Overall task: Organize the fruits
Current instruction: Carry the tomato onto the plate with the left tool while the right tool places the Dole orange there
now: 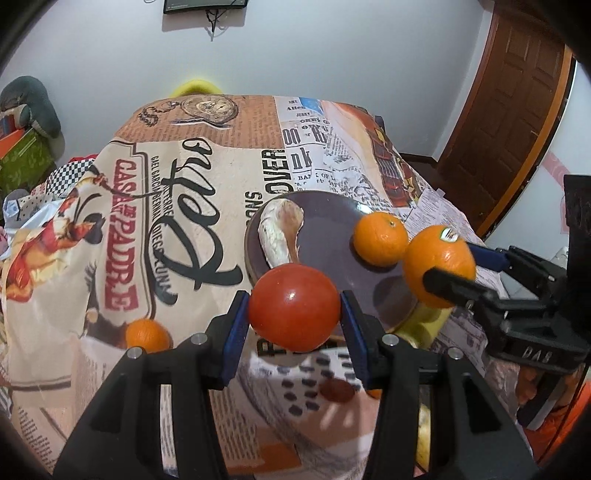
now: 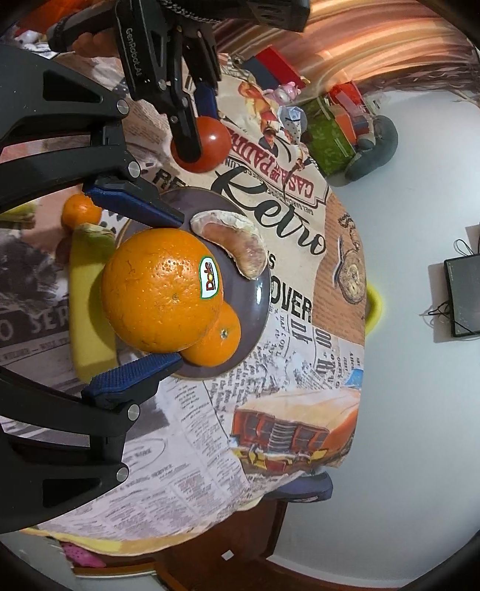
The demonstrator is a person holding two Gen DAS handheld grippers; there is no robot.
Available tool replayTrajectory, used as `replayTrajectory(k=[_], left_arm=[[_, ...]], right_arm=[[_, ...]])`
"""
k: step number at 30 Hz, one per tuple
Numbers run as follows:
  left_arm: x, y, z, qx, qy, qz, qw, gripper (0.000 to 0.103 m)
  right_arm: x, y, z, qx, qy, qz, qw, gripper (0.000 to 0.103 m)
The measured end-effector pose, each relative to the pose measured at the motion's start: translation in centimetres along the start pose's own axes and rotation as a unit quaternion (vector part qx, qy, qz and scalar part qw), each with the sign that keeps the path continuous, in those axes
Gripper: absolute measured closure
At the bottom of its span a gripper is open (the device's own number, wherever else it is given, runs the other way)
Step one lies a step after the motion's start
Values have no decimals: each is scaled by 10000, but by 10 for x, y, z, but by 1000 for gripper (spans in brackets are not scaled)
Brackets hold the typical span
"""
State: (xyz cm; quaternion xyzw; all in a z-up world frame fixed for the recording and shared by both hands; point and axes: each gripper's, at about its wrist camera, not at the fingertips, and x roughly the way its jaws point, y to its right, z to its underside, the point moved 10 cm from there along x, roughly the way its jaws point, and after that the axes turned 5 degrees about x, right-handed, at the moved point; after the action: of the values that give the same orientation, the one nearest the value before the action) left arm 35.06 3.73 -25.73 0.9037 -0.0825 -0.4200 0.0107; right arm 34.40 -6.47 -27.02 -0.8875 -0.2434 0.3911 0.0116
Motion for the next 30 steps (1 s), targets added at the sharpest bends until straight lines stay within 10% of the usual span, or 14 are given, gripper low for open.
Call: replayTrajectory(k=[30], left_arm=[[34,3,-2,-117,-286,158,9994,47]], right_arm=[[24,3,10,12,-303,-83,9995,35]])
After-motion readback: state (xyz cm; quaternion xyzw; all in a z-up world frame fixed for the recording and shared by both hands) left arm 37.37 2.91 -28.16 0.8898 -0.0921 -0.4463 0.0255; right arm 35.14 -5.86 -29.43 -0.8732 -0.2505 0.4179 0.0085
